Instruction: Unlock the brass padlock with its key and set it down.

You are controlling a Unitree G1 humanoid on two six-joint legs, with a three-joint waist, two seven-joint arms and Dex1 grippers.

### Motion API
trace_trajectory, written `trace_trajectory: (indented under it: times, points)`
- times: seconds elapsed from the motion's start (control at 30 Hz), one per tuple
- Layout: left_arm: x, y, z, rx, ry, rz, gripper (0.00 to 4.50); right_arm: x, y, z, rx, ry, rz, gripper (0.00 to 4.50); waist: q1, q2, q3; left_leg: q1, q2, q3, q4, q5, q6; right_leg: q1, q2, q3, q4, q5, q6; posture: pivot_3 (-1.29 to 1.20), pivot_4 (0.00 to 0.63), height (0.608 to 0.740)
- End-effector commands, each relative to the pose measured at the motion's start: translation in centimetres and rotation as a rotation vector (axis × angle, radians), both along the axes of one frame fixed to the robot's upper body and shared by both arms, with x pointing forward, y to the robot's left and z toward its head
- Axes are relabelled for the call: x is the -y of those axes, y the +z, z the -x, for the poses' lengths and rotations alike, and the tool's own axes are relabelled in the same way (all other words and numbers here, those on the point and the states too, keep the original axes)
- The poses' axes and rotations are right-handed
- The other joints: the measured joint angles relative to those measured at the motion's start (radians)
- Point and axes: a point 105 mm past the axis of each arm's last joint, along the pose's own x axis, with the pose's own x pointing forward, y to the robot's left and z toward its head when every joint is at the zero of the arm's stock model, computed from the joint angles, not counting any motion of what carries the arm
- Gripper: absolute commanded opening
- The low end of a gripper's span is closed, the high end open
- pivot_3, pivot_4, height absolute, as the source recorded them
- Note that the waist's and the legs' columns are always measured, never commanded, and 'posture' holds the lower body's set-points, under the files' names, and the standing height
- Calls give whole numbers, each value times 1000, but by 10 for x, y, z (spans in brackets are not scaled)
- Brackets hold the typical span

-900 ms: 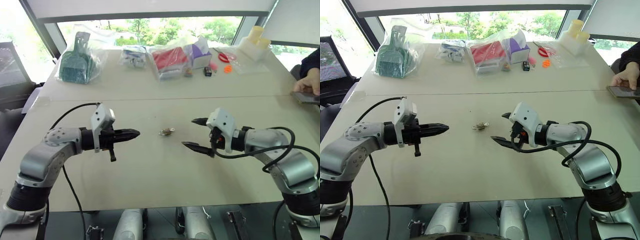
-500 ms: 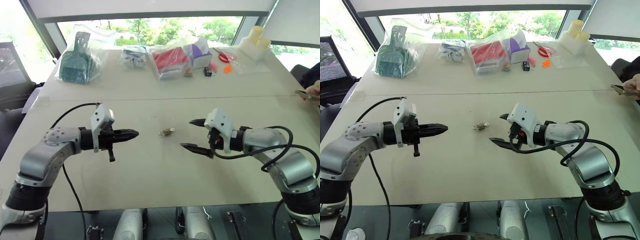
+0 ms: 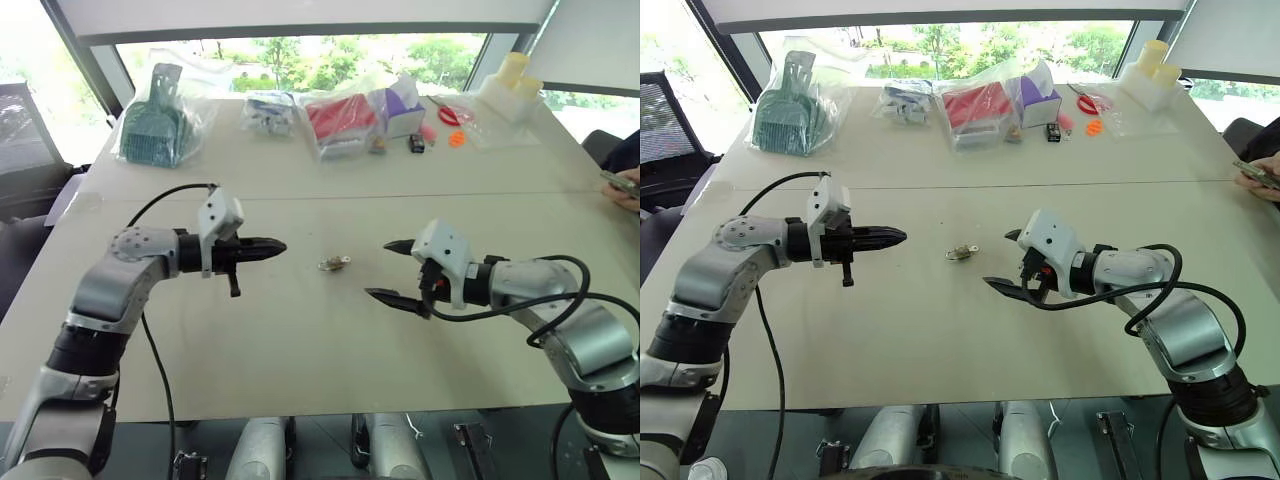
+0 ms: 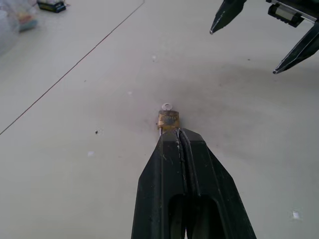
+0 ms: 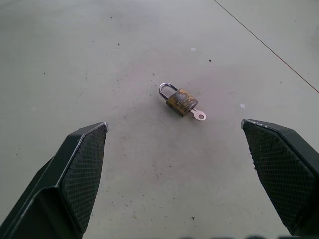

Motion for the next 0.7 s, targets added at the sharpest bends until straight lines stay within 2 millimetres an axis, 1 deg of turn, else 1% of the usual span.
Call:
trace_trajectory:
  times: [0.03,0.13,0.23,0.27,0.37,0.47,0.5,0.7]
  points:
    - [13,2,-6,59,-53,-28,0,-1,14,1,71,6,7,4458,0,0,0,0,0,0,0,0,0,0,0,0,0,0,0,0,150,740]
    - [25,-6,-19,84,-63,-62,0,0,14,0,79,-2,9,4458,0,0,0,0,-1,0,0,0,0,0,0,0,0,2,3,0,150,740]
    - [36,-12,-33,91,-50,-78,837,-1,14,1,84,-6,9,4500,0,0,0,0,-1,0,1,0,0,0,0,0,1,2,3,0,150,740]
    - [38,-13,-36,93,-46,-80,1290,-1,14,1,85,-7,10,4500,0,0,0,0,-1,0,1,0,0,0,0,0,1,2,4,0,150,740]
    - [50,-30,-42,86,-57,-115,2834,0,13,1,89,-21,12,4500,-1,0,0,0,-1,0,1,0,0,0,0,0,1,2,4,0,150,740]
    - [57,-40,-42,63,-71,-114,4183,1,13,3,90,-29,13,4500,-1,-1,0,0,-1,0,1,0,0,0,0,0,1,2,4,0,150,740]
    - [60,-42,-41,53,-75,-110,4450,1,12,3,90,-31,13,4500,-1,-1,0,0,-1,0,1,0,0,0,0,0,1,2,4,0,150,740]
    - [74,-55,-43,33,-59,-99,4450,2,11,5,95,-47,17,4500,0,-1,0,0,-1,-1,1,0,0,0,0,0,1,2,4,0,150,740]
